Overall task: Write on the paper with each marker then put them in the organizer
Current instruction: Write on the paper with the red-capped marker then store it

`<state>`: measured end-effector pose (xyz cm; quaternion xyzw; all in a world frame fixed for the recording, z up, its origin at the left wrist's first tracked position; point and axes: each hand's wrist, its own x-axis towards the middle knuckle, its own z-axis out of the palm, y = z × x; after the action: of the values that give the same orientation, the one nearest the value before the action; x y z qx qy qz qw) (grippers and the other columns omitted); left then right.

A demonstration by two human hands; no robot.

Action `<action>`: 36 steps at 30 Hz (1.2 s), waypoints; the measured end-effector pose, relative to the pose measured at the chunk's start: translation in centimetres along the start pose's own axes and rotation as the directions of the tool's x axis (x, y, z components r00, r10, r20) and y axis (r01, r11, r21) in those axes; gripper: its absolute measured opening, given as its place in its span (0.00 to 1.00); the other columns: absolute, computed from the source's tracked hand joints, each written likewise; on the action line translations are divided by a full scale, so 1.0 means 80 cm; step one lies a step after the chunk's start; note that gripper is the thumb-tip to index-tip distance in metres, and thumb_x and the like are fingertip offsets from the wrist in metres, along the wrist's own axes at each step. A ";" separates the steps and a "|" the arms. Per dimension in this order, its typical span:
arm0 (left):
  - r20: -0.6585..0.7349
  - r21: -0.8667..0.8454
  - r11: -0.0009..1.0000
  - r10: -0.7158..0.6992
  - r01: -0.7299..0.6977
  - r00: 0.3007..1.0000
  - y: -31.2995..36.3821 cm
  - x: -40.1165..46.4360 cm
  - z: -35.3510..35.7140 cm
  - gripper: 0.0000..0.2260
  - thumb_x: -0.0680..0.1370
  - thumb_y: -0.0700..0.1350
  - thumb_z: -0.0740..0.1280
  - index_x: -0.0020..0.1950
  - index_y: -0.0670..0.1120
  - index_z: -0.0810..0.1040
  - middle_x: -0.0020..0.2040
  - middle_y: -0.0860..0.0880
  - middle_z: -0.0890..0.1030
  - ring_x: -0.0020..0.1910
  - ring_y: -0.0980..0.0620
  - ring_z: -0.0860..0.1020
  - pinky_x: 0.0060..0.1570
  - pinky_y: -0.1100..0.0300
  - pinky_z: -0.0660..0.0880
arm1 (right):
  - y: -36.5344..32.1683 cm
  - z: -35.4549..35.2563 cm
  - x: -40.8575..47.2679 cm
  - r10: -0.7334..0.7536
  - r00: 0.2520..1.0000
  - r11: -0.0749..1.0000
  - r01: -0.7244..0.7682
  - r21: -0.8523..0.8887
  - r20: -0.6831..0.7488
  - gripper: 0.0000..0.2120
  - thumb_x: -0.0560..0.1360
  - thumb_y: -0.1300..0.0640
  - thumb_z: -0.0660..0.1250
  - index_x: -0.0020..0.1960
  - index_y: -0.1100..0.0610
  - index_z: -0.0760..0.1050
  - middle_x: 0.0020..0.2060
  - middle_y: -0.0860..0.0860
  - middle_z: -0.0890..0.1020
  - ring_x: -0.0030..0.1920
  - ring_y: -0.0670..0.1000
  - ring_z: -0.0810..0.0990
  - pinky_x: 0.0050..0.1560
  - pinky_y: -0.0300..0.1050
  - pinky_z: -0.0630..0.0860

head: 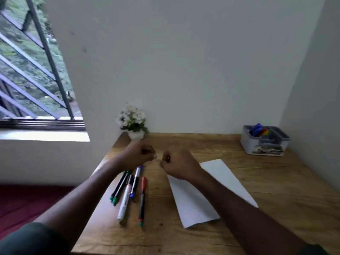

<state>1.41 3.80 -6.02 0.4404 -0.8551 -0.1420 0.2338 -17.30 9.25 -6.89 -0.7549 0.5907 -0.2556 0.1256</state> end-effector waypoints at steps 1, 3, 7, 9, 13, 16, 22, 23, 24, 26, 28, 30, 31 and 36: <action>-0.024 0.011 1.000 -0.025 0.025 0.999 -0.009 -0.012 -0.005 0.03 0.74 0.43 0.73 0.41 0.47 0.86 0.38 0.53 0.85 0.37 0.58 0.79 0.39 0.64 0.73 | -0.013 0.010 -0.005 -0.001 0.999 1.000 0.001 0.006 0.040 0.06 0.71 0.52 0.71 0.39 0.53 0.82 0.39 0.50 0.84 0.41 0.50 0.82 0.43 0.45 0.80; -0.042 -0.011 0.999 -0.044 0.044 0.998 -0.027 -0.031 -0.011 0.03 0.74 0.44 0.74 0.40 0.50 0.85 0.37 0.55 0.84 0.36 0.61 0.79 0.39 0.63 0.74 | -0.036 0.025 -0.014 -0.001 0.993 1.000 0.001 -0.001 0.118 0.09 0.70 0.51 0.72 0.34 0.52 0.77 0.33 0.49 0.82 0.37 0.49 0.81 0.37 0.44 0.78; -0.027 -0.013 0.998 -0.068 0.068 0.997 -0.045 -0.057 -0.018 0.05 0.73 0.43 0.73 0.39 0.52 0.85 0.37 0.56 0.83 0.37 0.58 0.80 0.40 0.57 0.78 | -0.064 0.049 -0.025 0.062 0.968 0.996 -0.045 -0.073 0.245 0.07 0.71 0.51 0.72 0.38 0.51 0.77 0.35 0.48 0.79 0.39 0.48 0.80 0.37 0.45 0.79; -0.029 -0.004 0.998 -0.060 0.060 0.998 -0.047 -0.063 -0.018 0.05 0.73 0.41 0.73 0.41 0.50 0.85 0.38 0.56 0.83 0.38 0.57 0.80 0.41 0.61 0.77 | -0.071 0.054 -0.027 0.105 0.958 0.992 -0.082 -0.096 0.268 0.06 0.70 0.51 0.73 0.44 0.51 0.78 0.40 0.49 0.80 0.43 0.50 0.81 0.43 0.50 0.82; -0.028 -0.031 0.999 -0.044 0.043 0.999 -0.046 -0.066 -0.016 0.05 0.74 0.40 0.72 0.41 0.49 0.85 0.38 0.57 0.83 0.38 0.58 0.80 0.41 0.61 0.77 | -0.084 0.050 -0.029 0.157 0.944 0.984 -0.126 -0.122 0.290 0.08 0.72 0.52 0.73 0.42 0.51 0.73 0.42 0.50 0.79 0.44 0.51 0.80 0.42 0.49 0.81; -0.068 -0.055 0.998 -0.016 0.012 0.998 -0.037 -0.064 -0.016 0.06 0.75 0.42 0.72 0.41 0.54 0.84 0.37 0.59 0.82 0.39 0.60 0.79 0.39 0.68 0.73 | -0.087 0.031 -0.027 0.143 0.959 0.989 -0.131 -0.068 0.244 0.11 0.76 0.49 0.70 0.39 0.53 0.76 0.35 0.50 0.79 0.36 0.49 0.79 0.36 0.46 0.76; -0.147 -0.238 0.967 0.057 -0.091 0.988 -0.011 -0.037 0.000 0.05 0.75 0.43 0.73 0.50 0.48 0.84 0.38 0.55 0.82 0.39 0.59 0.79 0.41 0.68 0.74 | -0.043 -0.030 -0.013 0.152 0.958 0.912 -0.230 0.339 0.243 0.11 0.84 0.52 0.59 0.55 0.59 0.75 0.41 0.56 0.85 0.37 0.53 0.84 0.40 0.50 0.81; -0.148 -0.266 0.958 0.068 -0.106 0.987 -0.006 -0.029 0.004 0.07 0.75 0.42 0.73 0.52 0.48 0.84 0.37 0.54 0.81 0.38 0.59 0.78 0.41 0.68 0.73 | -0.030 -0.032 -0.009 0.143 0.970 0.942 -0.195 0.274 0.198 0.12 0.84 0.51 0.57 0.57 0.57 0.75 0.41 0.54 0.83 0.38 0.52 0.81 0.40 0.49 0.77; -0.140 -0.282 0.952 0.083 -0.120 0.987 -0.001 -0.022 0.009 0.08 0.74 0.42 0.73 0.53 0.48 0.84 0.37 0.52 0.81 0.38 0.59 0.78 0.41 0.68 0.74 | -0.016 -0.031 -0.005 0.123 0.981 0.974 -0.148 0.174 0.148 0.13 0.84 0.51 0.56 0.59 0.56 0.75 0.42 0.53 0.81 0.39 0.51 0.79 0.40 0.47 0.75; -0.120 -0.317 0.938 0.108 -0.142 0.987 0.010 -0.006 0.019 0.11 0.74 0.43 0.74 0.55 0.49 0.82 0.38 0.51 0.83 0.39 0.58 0.80 0.42 0.66 0.75 | 0.013 -0.025 0.002 0.053 0.997 0.998 -0.054 0.027 0.056 0.15 0.85 0.49 0.56 0.62 0.54 0.77 0.46 0.50 0.81 0.42 0.49 0.78 0.44 0.47 0.76; -0.098 -0.357 0.923 0.116 -0.144 0.988 0.017 0.010 0.026 0.11 0.73 0.44 0.74 0.55 0.49 0.82 0.39 0.49 0.84 0.40 0.54 0.82 0.43 0.60 0.77 | 0.040 -0.017 0.004 -0.011 1.000 1.000 0.010 -0.021 -0.014 0.17 0.84 0.45 0.55 0.62 0.50 0.77 0.49 0.49 0.83 0.46 0.49 0.80 0.50 0.54 0.79; -0.085 -0.337 0.924 0.164 -0.183 0.983 0.021 0.025 0.033 0.08 0.74 0.44 0.74 0.52 0.49 0.82 0.41 0.51 0.83 0.41 0.53 0.81 0.43 0.56 0.77 | 0.062 -0.007 0.001 -0.051 0.995 0.996 0.044 -0.080 -0.088 0.19 0.83 0.41 0.53 0.65 0.47 0.75 0.54 0.48 0.83 0.51 0.49 0.80 0.53 0.53 0.79; -0.080 -0.324 0.922 0.196 -0.211 0.977 0.022 0.031 0.037 0.07 0.74 0.44 0.74 0.51 0.50 0.83 0.42 0.52 0.83 0.41 0.53 0.80 0.43 0.57 0.77 | 0.070 -0.004 -0.002 -0.069 0.988 0.991 0.052 -0.127 -0.136 0.20 0.82 0.40 0.52 0.67 0.46 0.74 0.55 0.49 0.83 0.52 0.51 0.81 0.52 0.52 0.79; -0.074 -0.347 0.901 0.252 -0.262 0.965 0.022 0.048 0.052 0.03 0.75 0.41 0.73 0.44 0.48 0.84 0.38 0.54 0.83 0.38 0.56 0.80 0.39 0.61 0.74 | 0.090 0.002 -0.011 -0.146 0.980 0.948 0.099 -0.303 -0.135 0.18 0.83 0.37 0.48 0.58 0.44 0.73 0.42 0.48 0.84 0.41 0.50 0.81 0.40 0.48 0.74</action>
<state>-3.93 1.79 -7.69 0.2766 -0.8628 -0.2553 0.3374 -23.33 8.09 -10.80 -0.7782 0.5820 -0.2303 -0.0508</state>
